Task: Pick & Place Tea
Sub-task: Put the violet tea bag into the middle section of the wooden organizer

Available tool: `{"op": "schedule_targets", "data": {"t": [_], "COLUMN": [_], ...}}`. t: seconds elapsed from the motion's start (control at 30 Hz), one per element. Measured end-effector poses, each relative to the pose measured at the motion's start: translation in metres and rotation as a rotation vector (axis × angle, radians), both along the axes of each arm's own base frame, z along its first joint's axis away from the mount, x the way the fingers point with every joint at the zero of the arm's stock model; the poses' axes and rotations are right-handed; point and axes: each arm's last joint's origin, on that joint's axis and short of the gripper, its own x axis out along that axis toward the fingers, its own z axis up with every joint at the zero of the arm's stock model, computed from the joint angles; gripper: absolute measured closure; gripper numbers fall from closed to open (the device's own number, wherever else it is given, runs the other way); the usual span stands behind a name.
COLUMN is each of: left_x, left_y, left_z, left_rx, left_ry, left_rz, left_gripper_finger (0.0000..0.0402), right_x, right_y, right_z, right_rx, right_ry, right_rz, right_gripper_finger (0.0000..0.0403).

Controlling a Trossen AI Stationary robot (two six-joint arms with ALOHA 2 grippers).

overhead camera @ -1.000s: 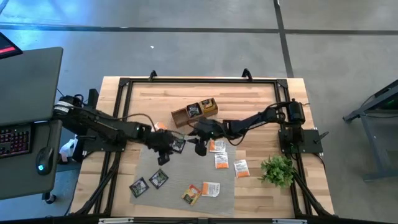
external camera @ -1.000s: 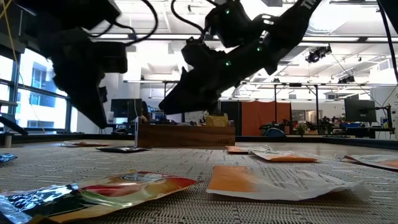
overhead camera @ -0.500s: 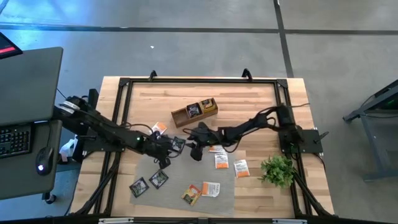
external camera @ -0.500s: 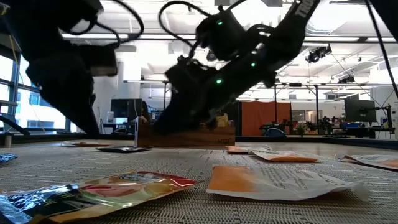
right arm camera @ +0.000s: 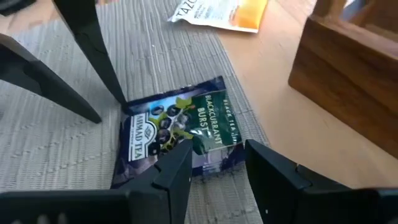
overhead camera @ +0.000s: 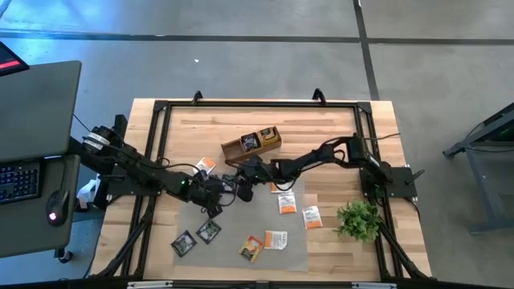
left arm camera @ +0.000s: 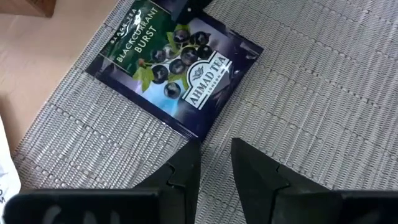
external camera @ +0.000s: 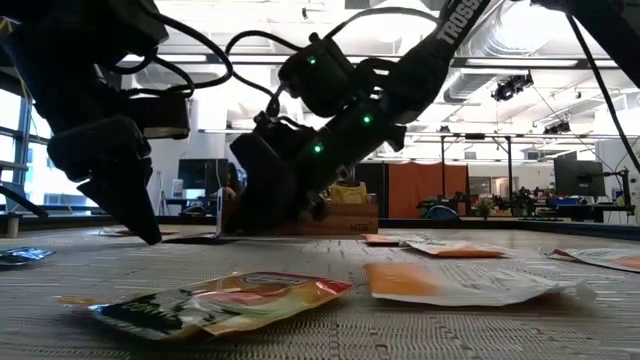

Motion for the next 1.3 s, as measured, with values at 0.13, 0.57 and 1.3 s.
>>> {"op": "schedule_targets", "data": {"t": [0.13,0.57,1.3], "left_x": [0.0,0.001,0.002], "left_y": [0.0,0.001,0.001], "left_z": [0.0,0.0,0.0], "left_rx": [0.004,0.026,0.019], "left_ry": [0.001,-0.028,-0.04], "left_rz": [0.001,0.028,0.03], "left_gripper_finger": [0.0312,0.0312,0.0312], "right_x": [0.0,-0.001,-0.022], "right_y": [-0.002,-0.002,-0.007], "right_z": [0.0,-0.001,0.077], "right_rx": [0.021,-0.012,-0.329], "right_ry": [0.002,0.013,0.066], "right_rz": [0.01,0.036,0.044], "right_gripper_finger": [0.0259,0.0356,0.0401]}}
